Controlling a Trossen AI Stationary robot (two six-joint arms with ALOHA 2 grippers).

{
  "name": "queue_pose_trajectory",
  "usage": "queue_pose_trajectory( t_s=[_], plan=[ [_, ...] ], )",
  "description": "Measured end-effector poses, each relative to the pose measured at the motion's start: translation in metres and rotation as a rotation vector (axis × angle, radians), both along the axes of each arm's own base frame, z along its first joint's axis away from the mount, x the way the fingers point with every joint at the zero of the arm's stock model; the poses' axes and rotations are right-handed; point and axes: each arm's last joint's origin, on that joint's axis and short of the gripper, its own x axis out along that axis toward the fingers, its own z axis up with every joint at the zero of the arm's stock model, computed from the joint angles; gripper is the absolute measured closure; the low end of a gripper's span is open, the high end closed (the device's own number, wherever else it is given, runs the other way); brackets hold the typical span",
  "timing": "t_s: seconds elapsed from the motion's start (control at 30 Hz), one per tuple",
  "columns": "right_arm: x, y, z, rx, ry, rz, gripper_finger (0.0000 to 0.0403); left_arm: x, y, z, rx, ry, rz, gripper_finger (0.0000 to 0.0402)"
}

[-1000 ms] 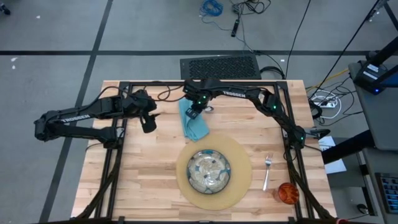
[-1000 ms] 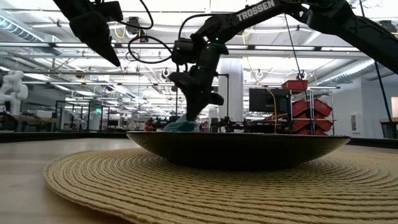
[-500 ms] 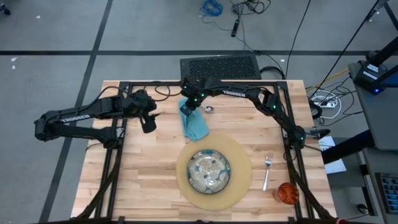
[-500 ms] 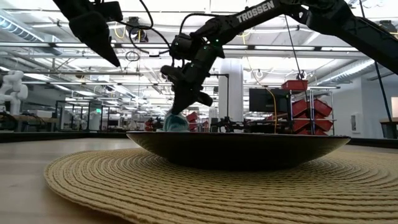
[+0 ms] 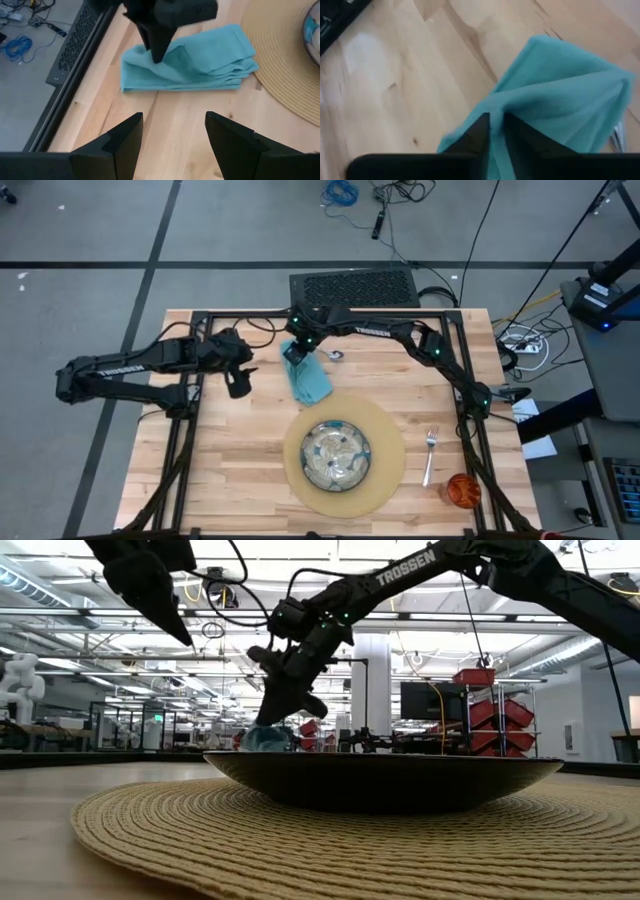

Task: Set table place
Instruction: Fold the blue napkin

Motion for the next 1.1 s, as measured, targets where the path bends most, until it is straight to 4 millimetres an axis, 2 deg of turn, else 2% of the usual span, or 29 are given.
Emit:
queue_pose_trajectory(
  t_s=[0.13,0.27,0.43,0.6,0.73,0.9,1.1],
  plan=[
    [0.004,0.002,-0.01,0.002,0.012,0.01,0.029,0.001,-0.003,0.0,-0.007,-0.003,-0.008,0.0198],
    [0.008,0.003,-0.009,-0.034,-0.029,0.04,0.0217,0.001,-0.004,0.0,-0.009,-0.004,-0.014,0.0198],
    [0.013,0.002,-0.001,-0.068,-0.099,0.047,0.0167,0.001,-0.004,0.0,-0.014,-0.005,-0.008,0.0198],
    [0.01,0.003,0.001,-0.092,-0.072,0.085,0.0164,0.0,-0.004,-0.003,-0.022,0.008,0.003,0.0198],
    [0.01,0.004,0.001,-0.097,-0.068,0.095,0.0175,-0.001,-0.004,-0.017,-0.037,0.043,0.015,0.0198],
    [-0.001,0.008,-0.007,-0.053,0.07,0.126,0.0194,-0.003,-0.005,-0.038,-0.058,0.09,0.031,0.0198],
    [-0.003,0.017,-0.01,-0.05,0.121,0.174,0.0214,0.0,-0.004,-0.037,-0.053,0.046,0.033,0.0198]
  ],
)
